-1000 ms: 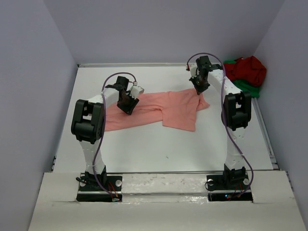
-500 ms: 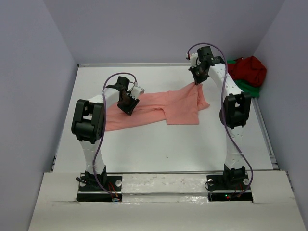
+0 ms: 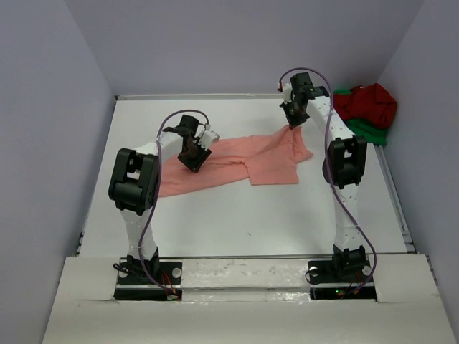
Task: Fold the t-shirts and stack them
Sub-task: Fold the other side of the tshirt into a rectangle
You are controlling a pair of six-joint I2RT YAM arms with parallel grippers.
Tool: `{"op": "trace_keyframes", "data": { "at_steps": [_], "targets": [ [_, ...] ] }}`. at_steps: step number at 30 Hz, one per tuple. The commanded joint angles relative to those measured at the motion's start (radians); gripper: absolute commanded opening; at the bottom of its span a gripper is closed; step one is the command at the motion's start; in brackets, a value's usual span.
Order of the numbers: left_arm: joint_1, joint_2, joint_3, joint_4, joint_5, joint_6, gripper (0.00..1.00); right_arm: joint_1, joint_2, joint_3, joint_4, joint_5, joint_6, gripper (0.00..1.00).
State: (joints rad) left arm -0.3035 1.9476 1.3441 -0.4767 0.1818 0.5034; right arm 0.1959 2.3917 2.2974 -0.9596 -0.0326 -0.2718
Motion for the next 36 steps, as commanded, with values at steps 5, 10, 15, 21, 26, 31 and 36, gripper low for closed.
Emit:
{"op": "trace_keyframes", "data": {
  "at_steps": [5, 10, 15, 21, 26, 31, 36],
  "targets": [
    [-0.026, 0.007, 0.017, -0.051, 0.002, -0.012, 0.51, -0.007, 0.001, 0.082, 0.079, 0.126, 0.042, 0.00],
    [-0.029, 0.002, 0.010, -0.054, 0.001, -0.009, 0.51, -0.007, 0.001, 0.082, 0.127, 0.154, 0.055, 0.00],
    [-0.032, 0.002, 0.010, -0.056, 0.002, -0.011, 0.51, -0.007, -0.005, 0.054, 0.188, 0.149, 0.066, 0.00],
    [-0.036, -0.012, 0.000, -0.054, 0.002, -0.009, 0.51, -0.007, 0.023, 0.050, 0.236, 0.148, 0.079, 0.00],
    [-0.036, -0.026, -0.016, -0.051, -0.001, -0.009, 0.51, -0.007, 0.096, 0.079, 0.245, 0.155, 0.095, 0.00],
    [-0.037, -0.035, -0.025, -0.051, -0.004, -0.011, 0.51, -0.007, 0.159, 0.114, 0.245, 0.163, 0.103, 0.00],
    [-0.037, -0.039, -0.028, -0.051, -0.008, -0.011, 0.51, -0.007, 0.202, 0.151, 0.243, 0.171, 0.069, 0.30]
  ]
}}
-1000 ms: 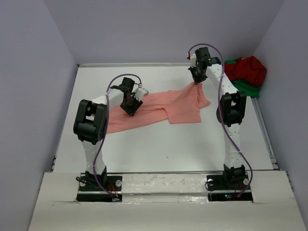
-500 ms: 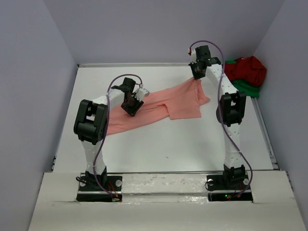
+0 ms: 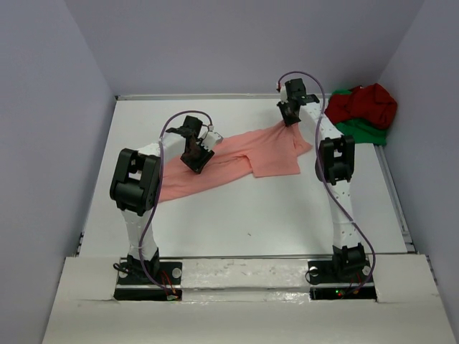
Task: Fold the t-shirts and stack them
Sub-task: Fold the other side of the tshirt into a rectangle, then rotate the tshirt 90 degrees
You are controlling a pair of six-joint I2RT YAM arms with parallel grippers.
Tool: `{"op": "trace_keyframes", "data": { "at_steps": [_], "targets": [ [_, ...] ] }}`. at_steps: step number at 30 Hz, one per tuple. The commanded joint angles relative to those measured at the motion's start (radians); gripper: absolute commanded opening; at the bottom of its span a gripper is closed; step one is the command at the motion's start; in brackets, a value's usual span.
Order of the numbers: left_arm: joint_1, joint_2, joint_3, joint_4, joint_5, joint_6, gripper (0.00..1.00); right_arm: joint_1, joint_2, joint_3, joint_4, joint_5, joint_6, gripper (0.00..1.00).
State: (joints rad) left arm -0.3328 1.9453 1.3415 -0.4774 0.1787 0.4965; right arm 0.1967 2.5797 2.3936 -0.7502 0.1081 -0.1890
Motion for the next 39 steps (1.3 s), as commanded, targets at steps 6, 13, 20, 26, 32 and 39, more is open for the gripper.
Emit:
{"op": "trace_keyframes", "data": {
  "at_steps": [6, 13, 20, 26, 32, 39],
  "targets": [
    [-0.009, -0.032, -0.012, -0.058, -0.010, -0.004, 0.51, -0.008, -0.055, 0.016, 0.034, 0.022, -0.061, 0.84],
    [-0.009, -0.054, 0.027, -0.070, -0.007, 0.005, 0.50, -0.008, -0.188, -0.043, 0.029, 0.033, -0.107, 0.88],
    [-0.009, -0.108, 0.120, -0.075, -0.005, 0.016, 0.53, 0.015, -0.368, -0.100, -0.012, -0.100, -0.122, 0.80],
    [-0.009, -0.103, 0.183, -0.078, 0.002, 0.007, 0.63, 0.083, -0.357, -0.137, -0.107, -0.182, -0.171, 0.09],
    [-0.003, -0.080, 0.145, -0.024, -0.067, -0.024, 0.64, 0.165, -0.182, -0.010, -0.287, -0.254, -0.211, 0.07],
    [0.027, -0.085, 0.113, 0.006, -0.087, -0.042, 0.64, 0.236, -0.116, -0.007, -0.288, -0.234, -0.259, 0.28]
  ]
}}
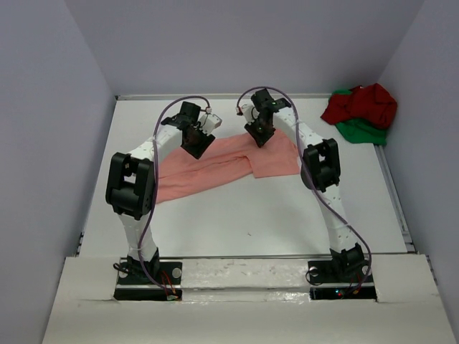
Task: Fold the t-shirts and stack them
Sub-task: Rotate the tshirt 90 degrees
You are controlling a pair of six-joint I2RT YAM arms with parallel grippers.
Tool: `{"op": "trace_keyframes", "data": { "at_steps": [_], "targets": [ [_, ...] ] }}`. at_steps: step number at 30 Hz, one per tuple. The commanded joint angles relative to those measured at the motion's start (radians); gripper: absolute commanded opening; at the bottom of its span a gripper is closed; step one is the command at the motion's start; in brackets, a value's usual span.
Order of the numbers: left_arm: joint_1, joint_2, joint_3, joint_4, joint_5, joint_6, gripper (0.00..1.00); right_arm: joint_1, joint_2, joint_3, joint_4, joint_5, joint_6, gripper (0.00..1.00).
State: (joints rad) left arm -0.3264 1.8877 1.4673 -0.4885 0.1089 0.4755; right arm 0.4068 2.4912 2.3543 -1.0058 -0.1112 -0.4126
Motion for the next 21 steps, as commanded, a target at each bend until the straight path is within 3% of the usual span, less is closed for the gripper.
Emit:
{"op": "trace_keyframes", "data": {
  "at_steps": [1, 6, 9, 10, 18, 21],
  "targets": [
    [0.026, -0.027, -0.013, 0.016, -0.014, -0.023, 0.64, 0.036, -0.019, 0.042, -0.042, -0.015, -0.037, 0.28],
    [0.038, -0.029, -0.025, 0.019, 0.000, -0.025, 0.64, 0.055, 0.011, 0.065, -0.050, -0.016, -0.040, 0.40],
    [0.038, -0.026, -0.030, 0.021, 0.005, -0.025, 0.64, 0.073, 0.009, 0.050, -0.040, -0.005, -0.049, 0.55],
    [0.039, -0.025, -0.030, 0.021, 0.003, -0.026, 0.64, 0.073, 0.009, 0.046, -0.034, -0.002, -0.051, 0.64],
    [0.038, -0.022, -0.027, 0.016, 0.000, -0.029, 0.64, 0.082, 0.032, 0.048, -0.008, 0.010, -0.052, 0.77],
    [0.038, -0.022, -0.032, 0.014, 0.003, -0.029, 0.64, 0.092, 0.049, 0.046, -0.005, 0.004, -0.055, 0.75]
  ]
}}
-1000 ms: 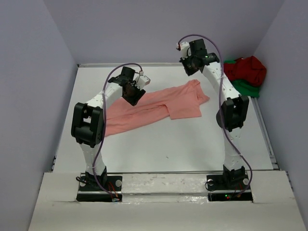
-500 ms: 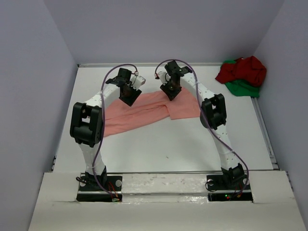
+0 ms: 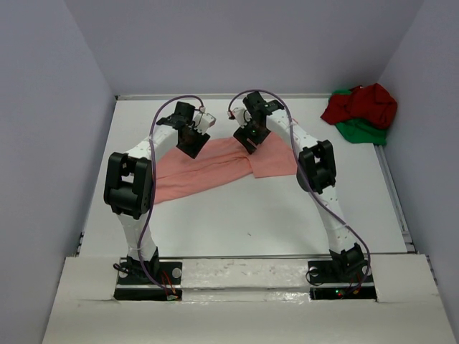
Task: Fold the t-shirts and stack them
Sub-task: Rotate the tshirt 90 degrees
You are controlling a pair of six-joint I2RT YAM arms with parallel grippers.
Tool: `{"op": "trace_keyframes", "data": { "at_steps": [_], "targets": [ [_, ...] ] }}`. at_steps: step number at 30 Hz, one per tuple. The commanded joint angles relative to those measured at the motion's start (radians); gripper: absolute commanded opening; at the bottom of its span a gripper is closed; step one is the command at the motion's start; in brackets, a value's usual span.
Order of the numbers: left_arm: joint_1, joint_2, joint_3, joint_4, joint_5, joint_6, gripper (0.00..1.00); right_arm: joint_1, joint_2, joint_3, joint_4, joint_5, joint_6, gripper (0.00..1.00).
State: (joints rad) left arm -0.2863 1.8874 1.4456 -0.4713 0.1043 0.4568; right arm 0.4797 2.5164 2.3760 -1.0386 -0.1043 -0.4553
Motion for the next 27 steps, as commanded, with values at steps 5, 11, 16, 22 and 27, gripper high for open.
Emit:
{"op": "trace_keyframes", "data": {
  "at_steps": [5, 11, 16, 22, 27],
  "targets": [
    [-0.002, -0.020, -0.011, -0.006, 0.009, -0.010, 0.64, 0.019, 0.047, 0.028, 0.023, -0.014, -0.010, 0.43],
    [-0.002, -0.017, -0.016, -0.009, 0.011, -0.009, 0.64, 0.019, 0.048, 0.022, 0.023, -0.005, -0.010, 0.06],
    [-0.001, -0.013, -0.008, -0.018, 0.020, -0.012, 0.64, 0.019, 0.032, 0.020, 0.023, 0.020, -0.011, 0.00],
    [-0.001, -0.004, -0.004, -0.023, 0.021, -0.012, 0.64, 0.019, -0.004, -0.004, 0.018, 0.038, -0.026, 0.26],
    [-0.002, -0.007, 0.001, -0.026, 0.023, -0.013, 0.63, 0.019, -0.008, -0.023, 0.008, 0.054, -0.034, 0.45]
  ]
}}
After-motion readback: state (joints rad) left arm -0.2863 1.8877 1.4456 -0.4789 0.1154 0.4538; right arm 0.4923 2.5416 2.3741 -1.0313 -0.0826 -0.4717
